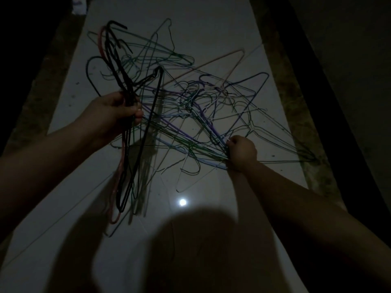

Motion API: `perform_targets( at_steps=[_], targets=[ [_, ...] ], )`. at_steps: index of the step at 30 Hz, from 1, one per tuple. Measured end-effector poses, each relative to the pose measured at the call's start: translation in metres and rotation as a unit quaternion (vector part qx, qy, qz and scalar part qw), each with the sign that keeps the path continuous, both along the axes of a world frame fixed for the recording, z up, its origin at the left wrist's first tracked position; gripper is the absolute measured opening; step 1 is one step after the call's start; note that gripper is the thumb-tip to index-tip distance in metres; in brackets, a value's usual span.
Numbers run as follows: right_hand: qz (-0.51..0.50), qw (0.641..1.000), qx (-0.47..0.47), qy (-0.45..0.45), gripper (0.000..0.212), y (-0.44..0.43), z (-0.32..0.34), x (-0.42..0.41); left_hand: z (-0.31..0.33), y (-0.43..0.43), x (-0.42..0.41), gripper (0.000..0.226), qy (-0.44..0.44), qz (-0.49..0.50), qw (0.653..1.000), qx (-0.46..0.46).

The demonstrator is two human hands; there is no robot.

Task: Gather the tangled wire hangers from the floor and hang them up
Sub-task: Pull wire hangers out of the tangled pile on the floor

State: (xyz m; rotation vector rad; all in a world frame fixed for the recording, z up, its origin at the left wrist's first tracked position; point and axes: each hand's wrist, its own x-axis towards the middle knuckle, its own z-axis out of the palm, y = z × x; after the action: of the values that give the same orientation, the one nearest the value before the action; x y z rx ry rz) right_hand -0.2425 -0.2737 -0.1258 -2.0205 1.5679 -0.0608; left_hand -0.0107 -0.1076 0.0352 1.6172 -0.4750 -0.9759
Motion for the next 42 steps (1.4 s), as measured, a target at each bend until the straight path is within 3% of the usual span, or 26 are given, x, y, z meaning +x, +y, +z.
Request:
perform_targets(
  at_steps=[5,8,11,14,19,24,27,29,31,42],
  targets=[
    [-0.037,0.994,0.003,-0.101,0.027,0.003,-0.002,-0.005,-0.002,-0.002,-0.002,0.027,0.004,0.012,1.0,-0.001],
    [-0.042,0.994,-0.025,-0.103,0.032,0.002,-0.004,-0.003,-0.003,-0.004,-0.006,0.027,0.006,0.02,1.0,-0.001],
    [-0.004,0.997,-0.052,-0.051,0.038,-0.006,-0.004,0.003,-0.005,-0.003,-0.007,0.026,0.015,0.009,1.0,-0.004],
    [0.021,1.0,0.012,-0.014,0.04,-0.016,-0.007,0.009,-0.008,0.001,-0.007,0.027,0.017,0.009,1.0,0.0],
    [-0.021,0.993,0.09,-0.073,0.042,-0.025,-0.012,0.015,-0.01,0.005,-0.001,0.025,0.02,0.02,1.0,0.003],
    [-0.204,0.943,0.03,-0.261,0.033,-0.015,-0.001,0.018,-0.014,0.007,0.001,0.024,0.017,0.018,1.0,0.014],
    [-0.282,0.884,0.021,-0.372,0.024,-0.011,0.011,0.024,-0.014,0.005,0.001,0.025,0.015,0.021,0.999,0.02],
    [-0.312,0.85,0.02,-0.424,0.015,-0.008,0.019,0.028,-0.012,0.003,-0.001,0.026,0.013,0.02,0.999,0.021],
    [-0.313,0.827,0.039,-0.465,0.024,-0.005,0.028,0.032,-0.011,0.001,-0.003,0.027,0.011,0.017,1.0,0.015],
    [-0.338,0.812,0.082,-0.47,0.024,0.007,0.057,0.018,-0.004,0.013,0.011,0.026,0.034,0.006,0.999,-0.022]
  ],
)
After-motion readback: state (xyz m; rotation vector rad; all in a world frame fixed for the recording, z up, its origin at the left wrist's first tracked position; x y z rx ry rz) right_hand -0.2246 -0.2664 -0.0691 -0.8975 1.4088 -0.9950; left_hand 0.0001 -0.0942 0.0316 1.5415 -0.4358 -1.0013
